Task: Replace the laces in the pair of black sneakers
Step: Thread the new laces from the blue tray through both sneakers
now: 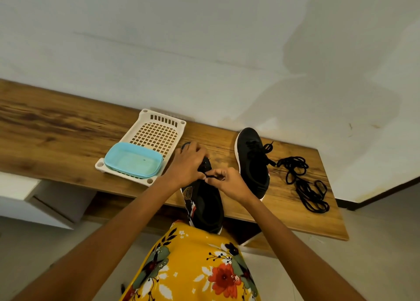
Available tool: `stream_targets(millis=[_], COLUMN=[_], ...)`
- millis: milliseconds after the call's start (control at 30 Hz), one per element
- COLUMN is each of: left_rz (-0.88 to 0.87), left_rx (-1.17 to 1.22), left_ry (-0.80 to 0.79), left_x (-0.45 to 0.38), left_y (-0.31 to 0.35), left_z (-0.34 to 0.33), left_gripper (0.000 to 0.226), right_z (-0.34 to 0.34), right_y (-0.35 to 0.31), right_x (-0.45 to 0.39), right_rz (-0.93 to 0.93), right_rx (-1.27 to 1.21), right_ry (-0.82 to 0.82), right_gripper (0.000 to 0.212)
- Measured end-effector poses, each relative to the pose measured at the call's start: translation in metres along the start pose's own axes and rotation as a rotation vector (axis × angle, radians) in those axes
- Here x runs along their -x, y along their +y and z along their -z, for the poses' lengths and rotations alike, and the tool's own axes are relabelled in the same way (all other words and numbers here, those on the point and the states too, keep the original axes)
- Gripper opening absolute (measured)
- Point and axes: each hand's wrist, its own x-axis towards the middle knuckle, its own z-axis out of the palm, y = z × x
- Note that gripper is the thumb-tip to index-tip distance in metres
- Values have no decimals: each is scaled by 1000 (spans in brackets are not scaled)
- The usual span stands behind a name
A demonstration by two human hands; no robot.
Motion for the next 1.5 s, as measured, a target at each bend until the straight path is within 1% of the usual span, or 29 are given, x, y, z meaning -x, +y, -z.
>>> stream_targets(millis=[67,133,200,233,333,433,500,567,633,667,700,767,833,900,967,1133,1200,1233,1267,1300,1333,1367,1400,1433,1467,1500], left_rz=[-140,-270,-293,-289,-225,-101,-27,34,157,220,246,240,244,272,317,512,578,602,625,640,638,612,566,519,483,460], left_rx=[-34,-53,-39,-27,5,17,85,236,504,597,623,590,585,600,656,903,1045,1097,1108,1072,1004,926,848,770,701,664], left_ry=[-20,-88,-143,-145,-132,-132,-164,-231,-296,-319,-340,-403,-479,-517,-483,-262,-114,-15,95,203,273,287,244,167,96,62], left_x=[0,-1,-1,-3,-5,-4,-4,-6,-8,-10,-12,-17,-21,-23,-20,4,11,14,17,20,24,29,33,37,39,40], left_y=[-2,-2,-2,-4,-8,-2,-1,-6,-12,-14,-14,-15,-16,-17,-17,-9,-9,-9,-7,-6,-6,-5,-4,-3,-2,-1], left_z=[1,3,7,8,7,7,7,10,13,15,16,19,20,21,18,0,-9,-12,-14,-16,-18,-19,-20,-21,-23,-24], left_gripper=[66,67,65,63,52,36,29,25,25,25,22,19,20,19,17,19,19,20,21,21,21,24,29,33,34,30], right_z=[-4,-8,-15,-19,-31,-37,-37,-36,-35,-35,-34,-35,-35,-35,-34,-32,-33,-33,-34,-34,-35,-35,-35,-35,-35,-35], right_y=[2,2,0,-1,-4,-3,-2,-4,-7,-7,-8,-9,-8,-8,-5,0,1,0,0,-1,-1,-2,-2,-2,-1,-1], right_x=[-1,-1,2,3,8,9,9,8,8,7,7,7,8,8,7,7,8,9,10,11,12,12,13,13,13,13], right_rz=[35,65,86,89,89,59,30,27,31,34,38,50,66,80,93,145,165,176,185,196,203,210,212,213,211,210], right_rx=[92,194,275,307,326,277,257,284,327,343,354,362,370,373,336,273,276,279,286,293,300,305,309,314,319,323], right_ry=[73,136,208,258,393,448,467,459,434,421,410,395,388,384,383,384,387,390,395,402,412,419,423,420,415,410], right_gripper=[18,19,19,18,20,18,16,13,9,8,8,9,8,8,8,9,10,10,9,8,7,7,7,7,8,8])
